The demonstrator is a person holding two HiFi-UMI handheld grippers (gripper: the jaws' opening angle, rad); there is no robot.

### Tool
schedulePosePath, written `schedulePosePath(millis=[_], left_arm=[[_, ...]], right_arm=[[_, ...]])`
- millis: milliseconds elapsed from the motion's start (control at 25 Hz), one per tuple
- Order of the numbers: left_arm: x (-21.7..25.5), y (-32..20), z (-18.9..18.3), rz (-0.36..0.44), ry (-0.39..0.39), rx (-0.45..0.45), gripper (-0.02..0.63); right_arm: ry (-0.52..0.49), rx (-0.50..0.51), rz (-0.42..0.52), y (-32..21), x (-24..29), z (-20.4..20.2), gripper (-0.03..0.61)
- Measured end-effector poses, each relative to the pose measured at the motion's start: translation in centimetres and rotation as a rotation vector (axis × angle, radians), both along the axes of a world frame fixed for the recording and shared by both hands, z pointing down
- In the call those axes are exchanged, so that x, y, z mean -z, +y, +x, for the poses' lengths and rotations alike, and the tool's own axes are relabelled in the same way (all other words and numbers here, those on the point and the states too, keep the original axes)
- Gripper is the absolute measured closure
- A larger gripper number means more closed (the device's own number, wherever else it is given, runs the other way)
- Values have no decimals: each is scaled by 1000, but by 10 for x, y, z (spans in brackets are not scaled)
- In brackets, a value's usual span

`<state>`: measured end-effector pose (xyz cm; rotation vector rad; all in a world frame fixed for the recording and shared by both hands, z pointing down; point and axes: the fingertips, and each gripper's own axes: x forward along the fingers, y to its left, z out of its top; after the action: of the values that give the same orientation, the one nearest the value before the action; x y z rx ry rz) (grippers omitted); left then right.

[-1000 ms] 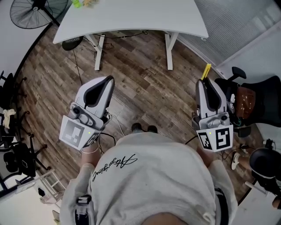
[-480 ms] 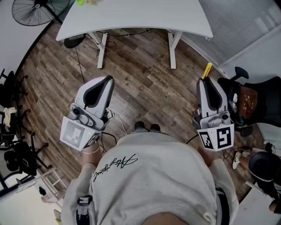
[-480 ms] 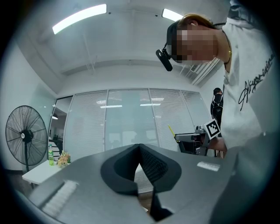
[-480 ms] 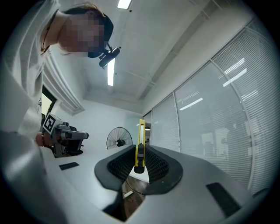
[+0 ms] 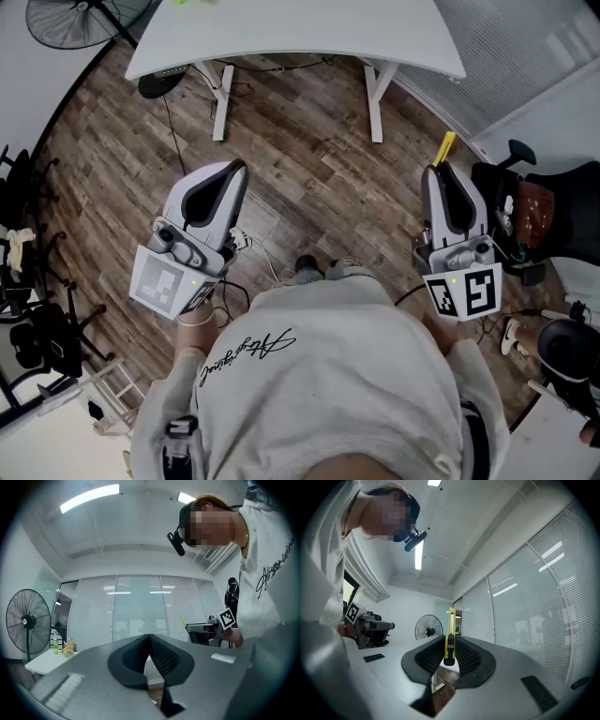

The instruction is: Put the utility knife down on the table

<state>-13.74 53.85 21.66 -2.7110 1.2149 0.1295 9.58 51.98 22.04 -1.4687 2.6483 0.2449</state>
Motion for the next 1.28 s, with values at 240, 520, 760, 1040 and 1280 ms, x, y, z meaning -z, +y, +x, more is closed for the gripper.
schedulePosePath(millis=[240, 520, 760, 1040, 1280], left_arm=[[-7, 3, -3, -1, 1, -28, 617], [-16, -3, -12, -10, 6, -17, 617], [-15, -18, -16, 8, 15, 17, 617], [-9, -83, -9, 4, -7, 50, 617], [-12, -138, -3, -49, -21, 97, 617]], right_arm=[[17, 4, -5, 7, -4, -13, 511], [24, 23, 5, -5, -4, -23, 511], [25, 61, 18, -27, -9, -33, 511], [14, 95, 7, -99, -8, -30, 511], [31, 103, -17, -153, -10, -24, 512]])
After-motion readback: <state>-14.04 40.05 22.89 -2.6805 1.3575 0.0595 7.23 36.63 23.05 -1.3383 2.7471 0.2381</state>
